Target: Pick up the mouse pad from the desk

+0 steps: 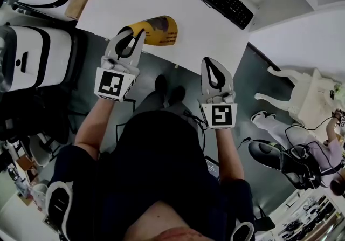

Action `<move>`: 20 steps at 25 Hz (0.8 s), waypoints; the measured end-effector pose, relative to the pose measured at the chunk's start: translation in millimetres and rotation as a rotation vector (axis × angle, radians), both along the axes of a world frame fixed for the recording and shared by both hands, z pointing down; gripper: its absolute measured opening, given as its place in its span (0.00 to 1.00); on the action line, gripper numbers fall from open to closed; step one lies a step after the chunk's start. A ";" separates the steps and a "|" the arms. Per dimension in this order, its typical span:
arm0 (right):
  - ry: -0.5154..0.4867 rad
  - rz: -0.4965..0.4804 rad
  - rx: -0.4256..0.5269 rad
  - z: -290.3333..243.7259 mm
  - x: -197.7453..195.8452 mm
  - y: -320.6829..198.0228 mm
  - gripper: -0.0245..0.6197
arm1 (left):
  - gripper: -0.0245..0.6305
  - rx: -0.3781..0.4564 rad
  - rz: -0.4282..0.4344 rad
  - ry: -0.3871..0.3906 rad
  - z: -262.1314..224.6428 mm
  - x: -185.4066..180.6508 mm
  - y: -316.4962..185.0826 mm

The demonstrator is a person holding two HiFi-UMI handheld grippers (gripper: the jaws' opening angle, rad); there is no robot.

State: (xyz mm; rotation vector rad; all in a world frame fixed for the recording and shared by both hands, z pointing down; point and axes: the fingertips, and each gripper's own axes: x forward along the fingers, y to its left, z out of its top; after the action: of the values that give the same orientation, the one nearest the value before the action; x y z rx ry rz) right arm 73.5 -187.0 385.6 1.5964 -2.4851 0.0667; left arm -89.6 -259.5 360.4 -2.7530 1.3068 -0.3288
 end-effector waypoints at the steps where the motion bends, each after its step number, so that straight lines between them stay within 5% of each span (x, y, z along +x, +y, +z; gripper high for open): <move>1: -0.003 -0.003 0.009 -2.6 0.2 1.4 0.04 | 0.06 0.024 -0.005 0.006 -5.3 0.1 4.0; 13: -0.003 0.011 0.059 -26.6 6.5 16.3 0.04 | 0.06 0.146 -0.103 0.009 -42.2 -11.5 50.4; 16: -0.005 0.023 0.075 -33.3 8.3 19.9 0.04 | 0.06 0.175 -0.074 -0.148 -38.2 -16.2 60.2; 20: 0.021 0.062 0.073 -40.6 17.2 21.9 0.04 | 0.06 0.203 -0.074 -0.238 -35.0 -19.5 69.1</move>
State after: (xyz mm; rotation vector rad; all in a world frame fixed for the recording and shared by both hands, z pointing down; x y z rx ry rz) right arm 90.7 -165.1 345.0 1.6935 -2.4492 -0.0330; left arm -109.1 -190.4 325.4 -2.4191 1.3031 -0.4826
